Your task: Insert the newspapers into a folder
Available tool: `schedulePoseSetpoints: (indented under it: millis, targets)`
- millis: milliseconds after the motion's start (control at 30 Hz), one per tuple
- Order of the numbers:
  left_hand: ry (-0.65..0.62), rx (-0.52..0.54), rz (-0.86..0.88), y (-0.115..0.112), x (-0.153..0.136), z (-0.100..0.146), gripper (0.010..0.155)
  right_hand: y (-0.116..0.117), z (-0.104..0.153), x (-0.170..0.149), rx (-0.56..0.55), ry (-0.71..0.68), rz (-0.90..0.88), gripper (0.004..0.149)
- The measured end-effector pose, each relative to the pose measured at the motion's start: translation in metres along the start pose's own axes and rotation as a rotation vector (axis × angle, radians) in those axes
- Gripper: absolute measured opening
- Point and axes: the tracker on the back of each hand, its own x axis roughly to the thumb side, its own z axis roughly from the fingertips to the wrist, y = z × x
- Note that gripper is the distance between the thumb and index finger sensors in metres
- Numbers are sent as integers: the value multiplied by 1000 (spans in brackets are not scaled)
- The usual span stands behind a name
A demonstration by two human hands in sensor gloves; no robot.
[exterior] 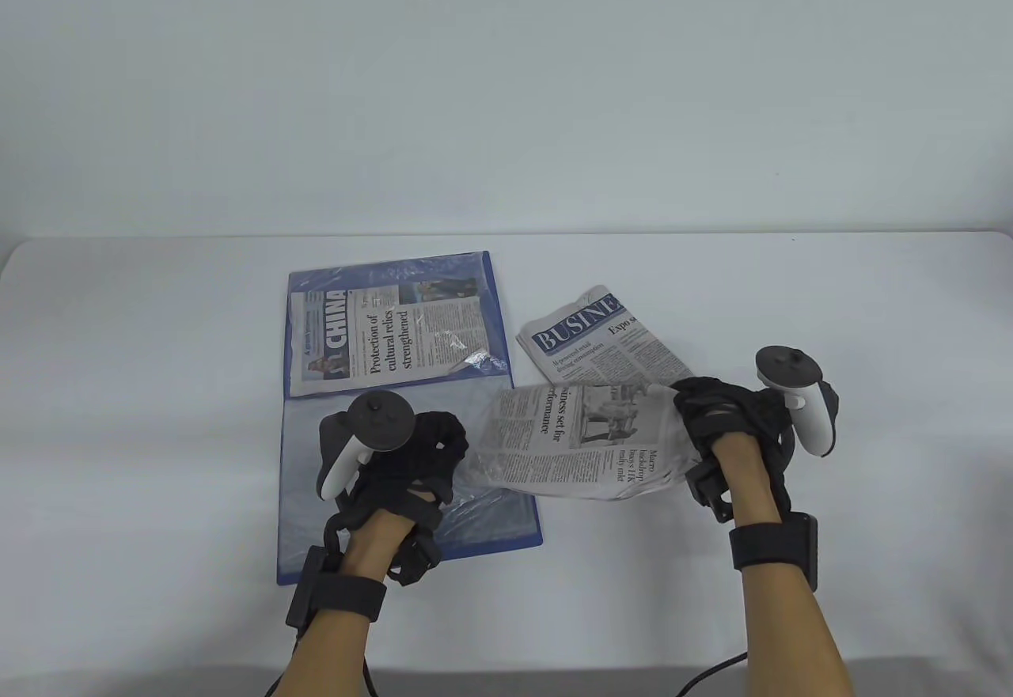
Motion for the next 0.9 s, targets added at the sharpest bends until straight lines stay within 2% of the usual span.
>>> schedulePoseSetpoints:
  millis: [167,267,333,367,433,467,500,567,633,800,900]
  targets:
    - [-3,-40,-43,-6,3,-3,41,7,-12,-4,-80,-70,-22,43]
    - [3,-53,-63,-10,4,-5,41,21,-22,-2,-27,-100,-21,44]
    - [10,-64,-81,-13,5,-7,41,35,-30,0,63,-112,-22,47]
    - [14,-71,-89,-14,5,-8,41,45,-35,2,142,-109,-25,50]
    - [18,-79,-97,-15,5,-8,41,64,-36,6,306,-65,-72,72]
    - [19,-80,-100,-15,5,-8,41,68,-35,7,314,-71,-89,81]
    - [21,-85,-105,-15,6,-8,41,73,-32,11,275,-85,-120,90]
    - [20,-83,-107,-14,6,-8,41,80,-26,20,171,-110,-108,91]
    - [16,-82,-104,-14,6,-9,41,87,-24,28,148,-155,-59,89]
    - [14,-69,-135,-15,8,-11,42,121,-32,42,217,-173,32,85]
    - [6,-66,-138,-17,11,-11,42,139,-43,52,251,-141,177,79]
